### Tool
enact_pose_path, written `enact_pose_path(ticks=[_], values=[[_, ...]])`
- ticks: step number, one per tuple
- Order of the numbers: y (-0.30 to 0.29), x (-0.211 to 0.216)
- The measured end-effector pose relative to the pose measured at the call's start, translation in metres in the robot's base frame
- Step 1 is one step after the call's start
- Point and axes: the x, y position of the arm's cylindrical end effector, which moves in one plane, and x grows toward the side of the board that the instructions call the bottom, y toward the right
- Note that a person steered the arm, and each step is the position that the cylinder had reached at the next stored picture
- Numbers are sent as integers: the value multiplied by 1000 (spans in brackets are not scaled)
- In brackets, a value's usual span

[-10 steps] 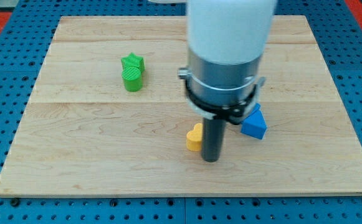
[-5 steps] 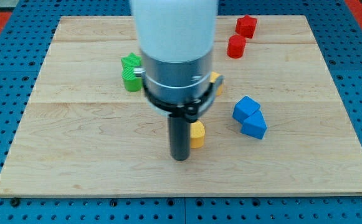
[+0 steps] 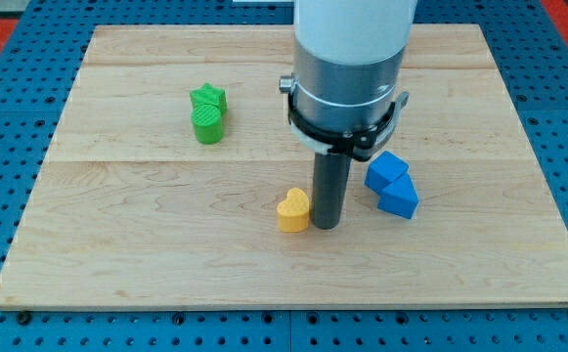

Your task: Move the yellow heart left to the yellow hexagon

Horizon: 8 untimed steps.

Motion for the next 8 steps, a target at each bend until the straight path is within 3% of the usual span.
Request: enact_pose_path(ticks=[1, 3, 4, 6, 7, 8], values=[[-51, -6], [-84, 16], [-100, -19], [-142, -36], [-42, -47], [3, -72]])
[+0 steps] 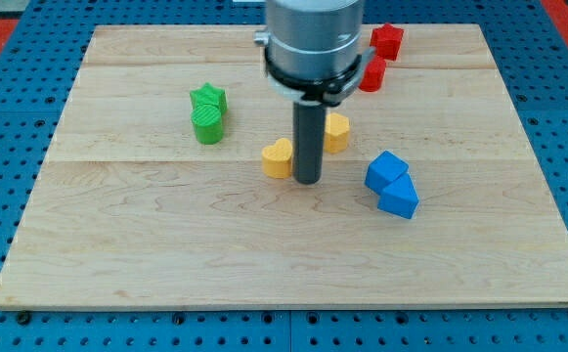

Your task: Move the yellow heart left to the yellow hexagon

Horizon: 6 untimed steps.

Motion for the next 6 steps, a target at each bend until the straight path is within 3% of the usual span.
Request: enact_pose_path(ticks=[1, 2, 3, 4, 5, 6], values=[[-4, -13], [-35, 4], [-105, 5], [-131, 9], [-153, -18], [-103, -27]])
